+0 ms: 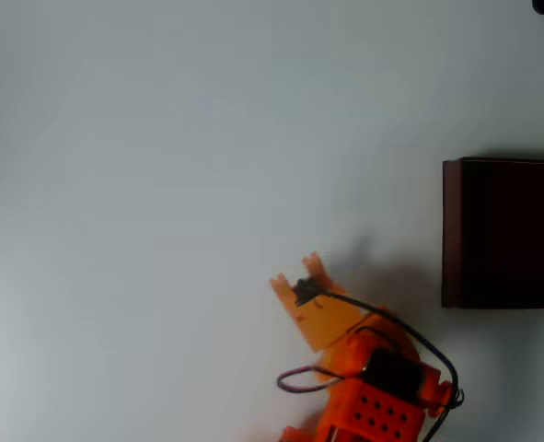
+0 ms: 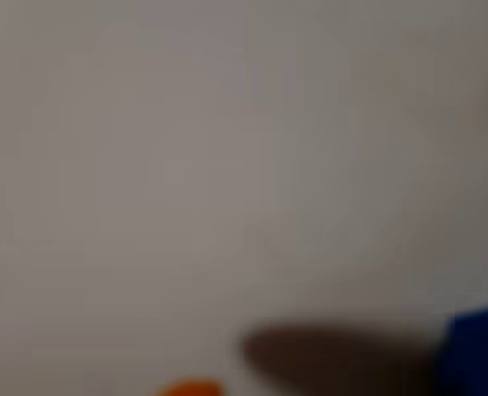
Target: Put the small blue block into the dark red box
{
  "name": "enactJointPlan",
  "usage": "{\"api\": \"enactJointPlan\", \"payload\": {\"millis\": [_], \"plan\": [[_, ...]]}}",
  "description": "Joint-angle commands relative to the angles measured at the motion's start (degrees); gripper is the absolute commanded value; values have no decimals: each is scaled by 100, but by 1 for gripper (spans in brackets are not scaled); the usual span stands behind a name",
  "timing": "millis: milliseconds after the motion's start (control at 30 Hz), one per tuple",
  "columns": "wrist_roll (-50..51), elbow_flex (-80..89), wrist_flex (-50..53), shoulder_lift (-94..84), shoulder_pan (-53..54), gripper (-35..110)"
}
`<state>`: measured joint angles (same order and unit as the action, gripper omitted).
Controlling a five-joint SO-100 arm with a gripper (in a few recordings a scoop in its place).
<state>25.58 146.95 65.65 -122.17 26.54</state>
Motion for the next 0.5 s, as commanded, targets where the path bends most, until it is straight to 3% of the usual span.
{"api": "enactJointPlan", "payload": {"millis": [0, 467], "plan": [[9, 9, 9, 18, 255, 25], [-149, -193, -193, 466, 369, 18]]}}
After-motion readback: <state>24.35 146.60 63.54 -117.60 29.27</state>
